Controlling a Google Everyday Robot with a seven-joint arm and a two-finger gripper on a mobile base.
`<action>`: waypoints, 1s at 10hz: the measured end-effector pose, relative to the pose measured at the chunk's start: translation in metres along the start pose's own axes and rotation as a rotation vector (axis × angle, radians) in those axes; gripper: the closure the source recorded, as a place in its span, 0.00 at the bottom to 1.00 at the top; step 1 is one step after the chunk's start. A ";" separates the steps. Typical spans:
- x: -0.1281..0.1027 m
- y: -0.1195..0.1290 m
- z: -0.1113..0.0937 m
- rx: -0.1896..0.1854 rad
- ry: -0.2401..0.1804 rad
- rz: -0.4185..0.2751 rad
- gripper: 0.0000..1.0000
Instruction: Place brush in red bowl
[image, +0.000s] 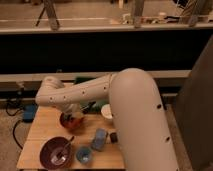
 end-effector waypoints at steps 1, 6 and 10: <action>0.003 0.001 0.003 0.005 -0.001 -0.009 0.32; 0.025 0.007 0.012 0.017 -0.035 -0.050 0.20; 0.035 0.010 0.013 0.007 -0.062 -0.054 0.20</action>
